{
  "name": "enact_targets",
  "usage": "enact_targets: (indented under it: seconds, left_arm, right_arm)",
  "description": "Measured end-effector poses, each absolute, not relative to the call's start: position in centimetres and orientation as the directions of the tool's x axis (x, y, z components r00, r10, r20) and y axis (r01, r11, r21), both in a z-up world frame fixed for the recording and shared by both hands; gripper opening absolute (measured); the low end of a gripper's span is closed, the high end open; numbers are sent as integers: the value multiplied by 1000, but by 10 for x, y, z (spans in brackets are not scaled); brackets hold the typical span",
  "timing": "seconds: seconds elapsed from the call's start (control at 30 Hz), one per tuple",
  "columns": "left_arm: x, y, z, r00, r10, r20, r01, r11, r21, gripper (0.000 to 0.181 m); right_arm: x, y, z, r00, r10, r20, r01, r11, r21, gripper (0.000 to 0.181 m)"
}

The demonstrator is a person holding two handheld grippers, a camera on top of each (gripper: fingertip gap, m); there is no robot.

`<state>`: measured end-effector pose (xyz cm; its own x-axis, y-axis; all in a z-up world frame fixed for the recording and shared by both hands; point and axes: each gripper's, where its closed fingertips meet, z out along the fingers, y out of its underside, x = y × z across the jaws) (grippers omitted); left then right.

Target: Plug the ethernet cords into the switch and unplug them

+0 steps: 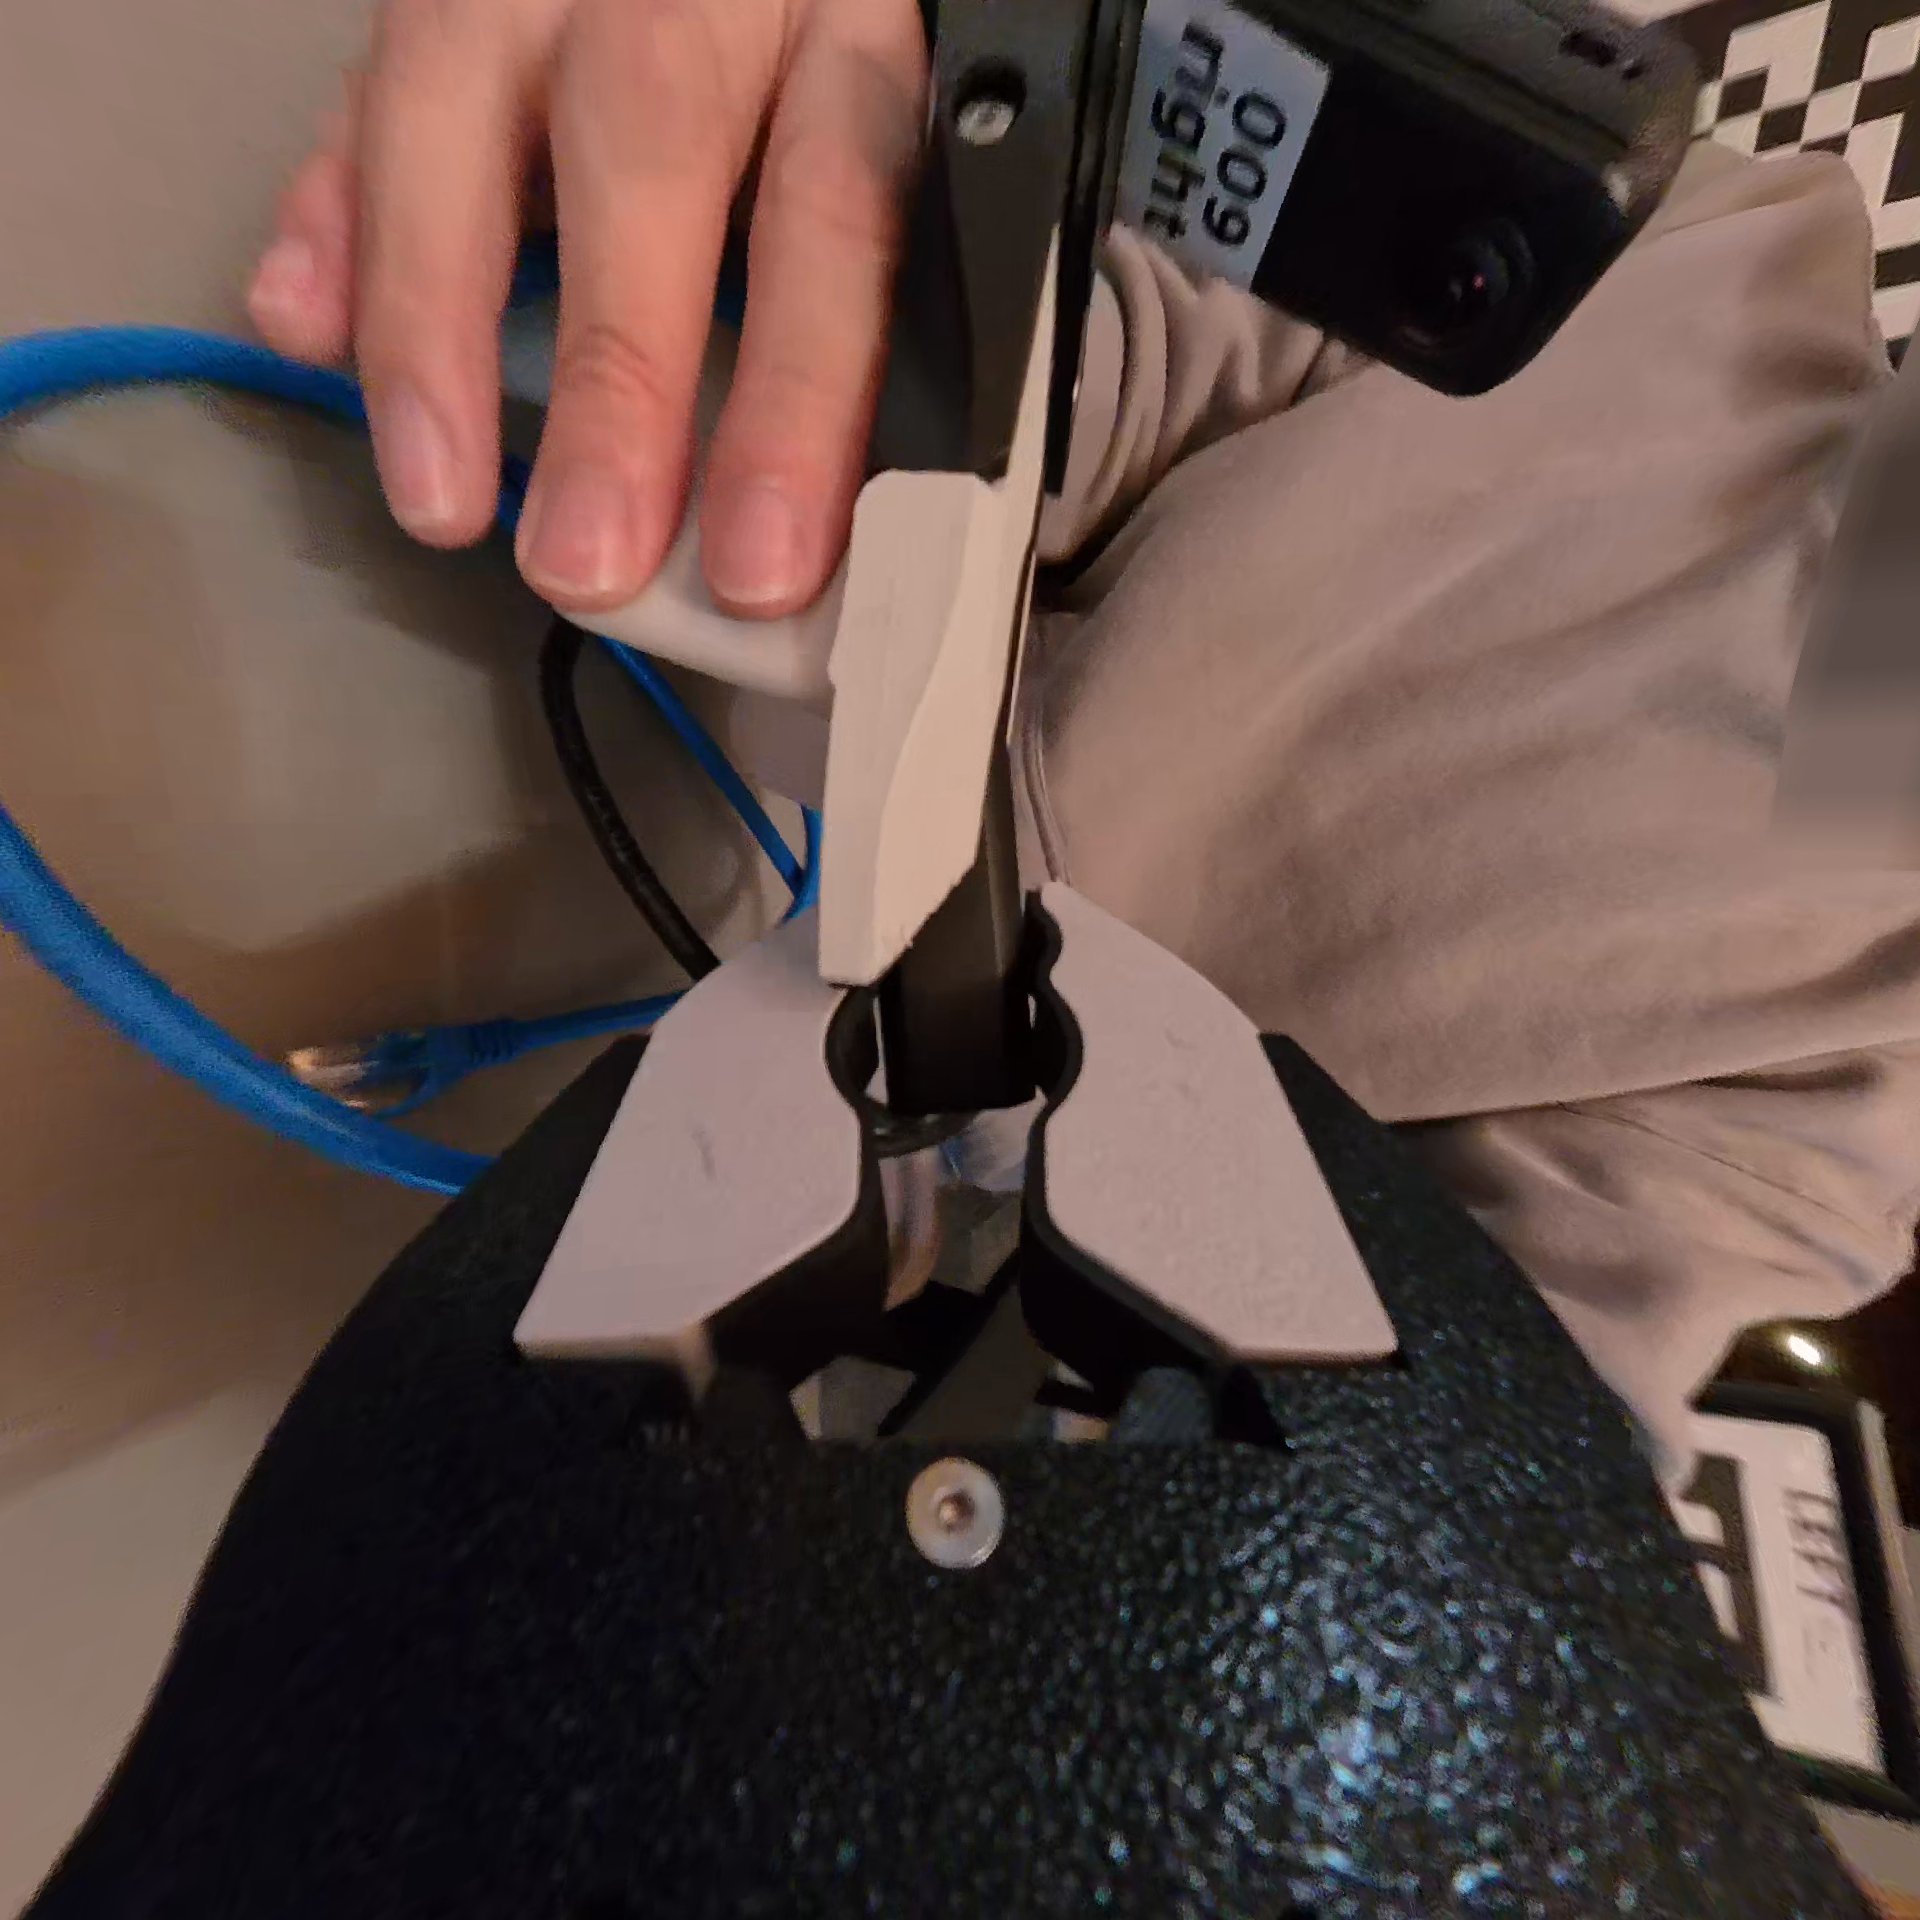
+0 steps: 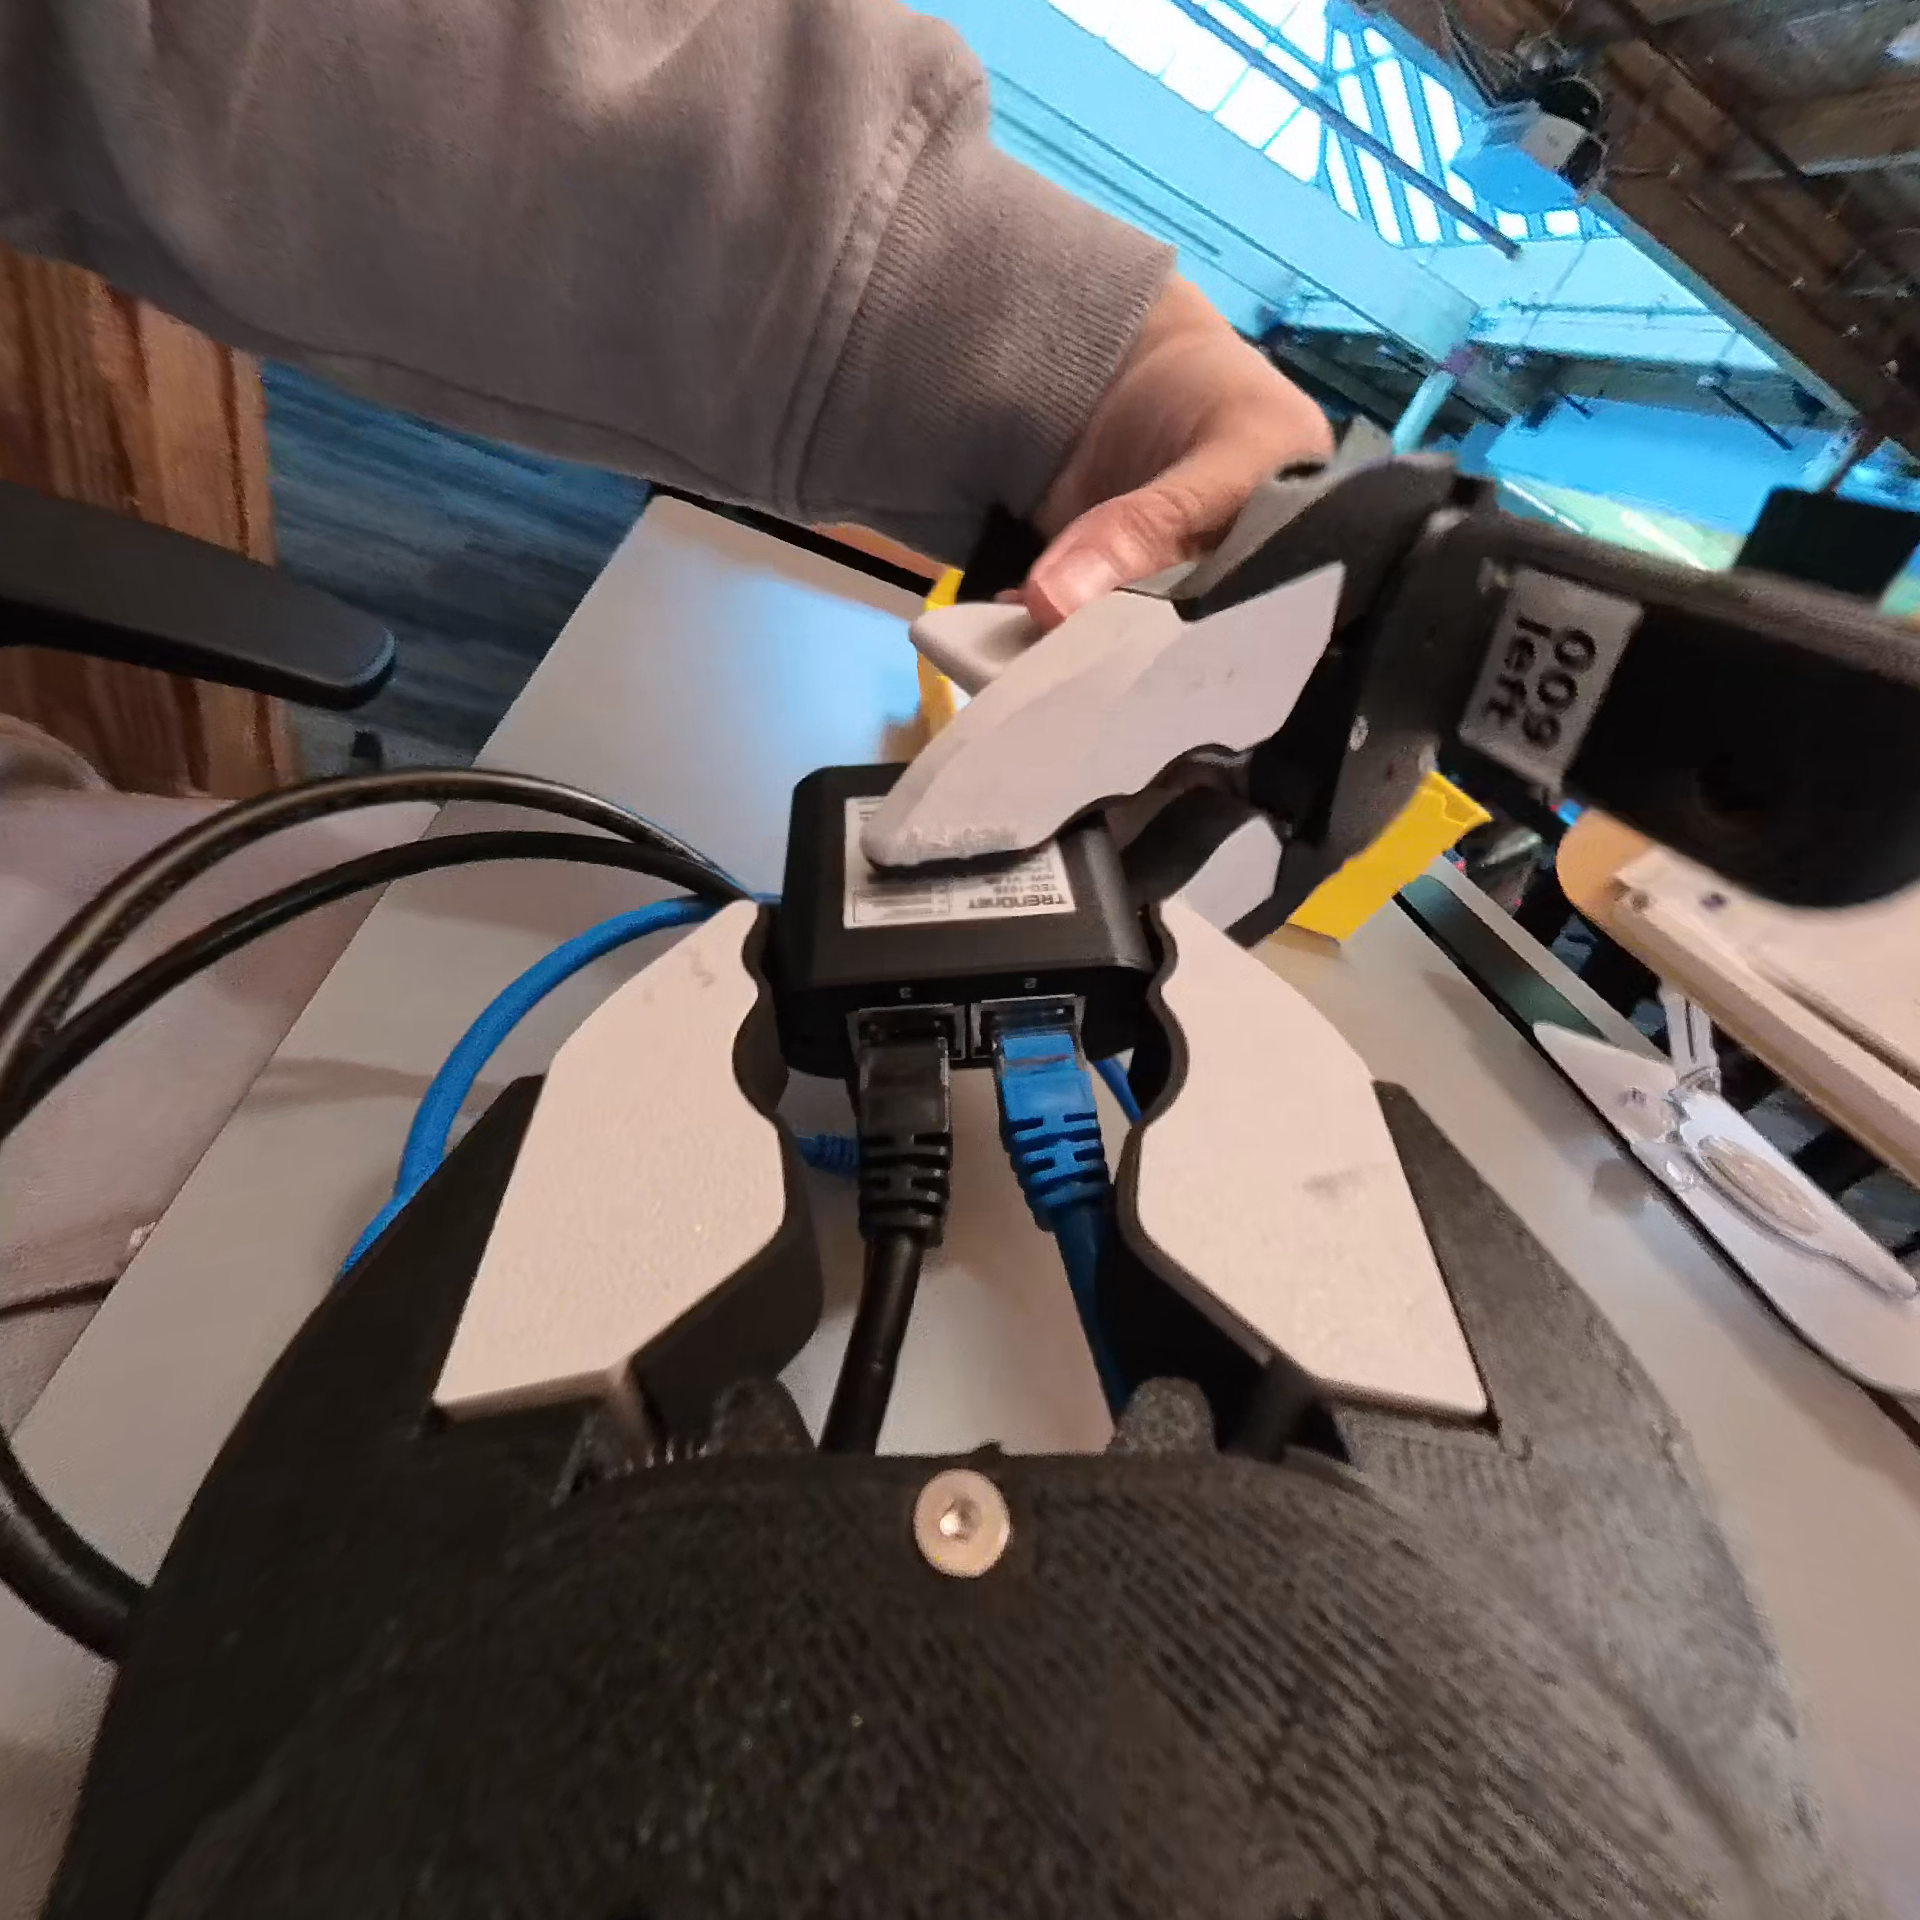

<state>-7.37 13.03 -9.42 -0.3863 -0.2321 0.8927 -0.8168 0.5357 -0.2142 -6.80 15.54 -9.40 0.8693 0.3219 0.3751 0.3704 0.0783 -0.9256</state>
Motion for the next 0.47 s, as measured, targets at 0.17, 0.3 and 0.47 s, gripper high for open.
enact_targets:
  seconds: [0.17, 0.3, 0.47]
  left_arm:
    - [-26, 144, -82, -481, -388, 786, -875, 274, -400, 34]
    - [-14, 178, -43, -562, -540, 626, -795, 144, -589, 38]
    - [-25, 278, -14, -435, -860, 268, -681, 119, -722, 37]
  right_arm:
    - [-32, 154, -85, 965, 185, 186, 174, 78, -982, 65]
    - [-10, 143, -78, 986, 131, 103, 87, 125, -988, 65]
    - [0, 137, -75, 992, 105, 68, 50, 167, -985, 65]
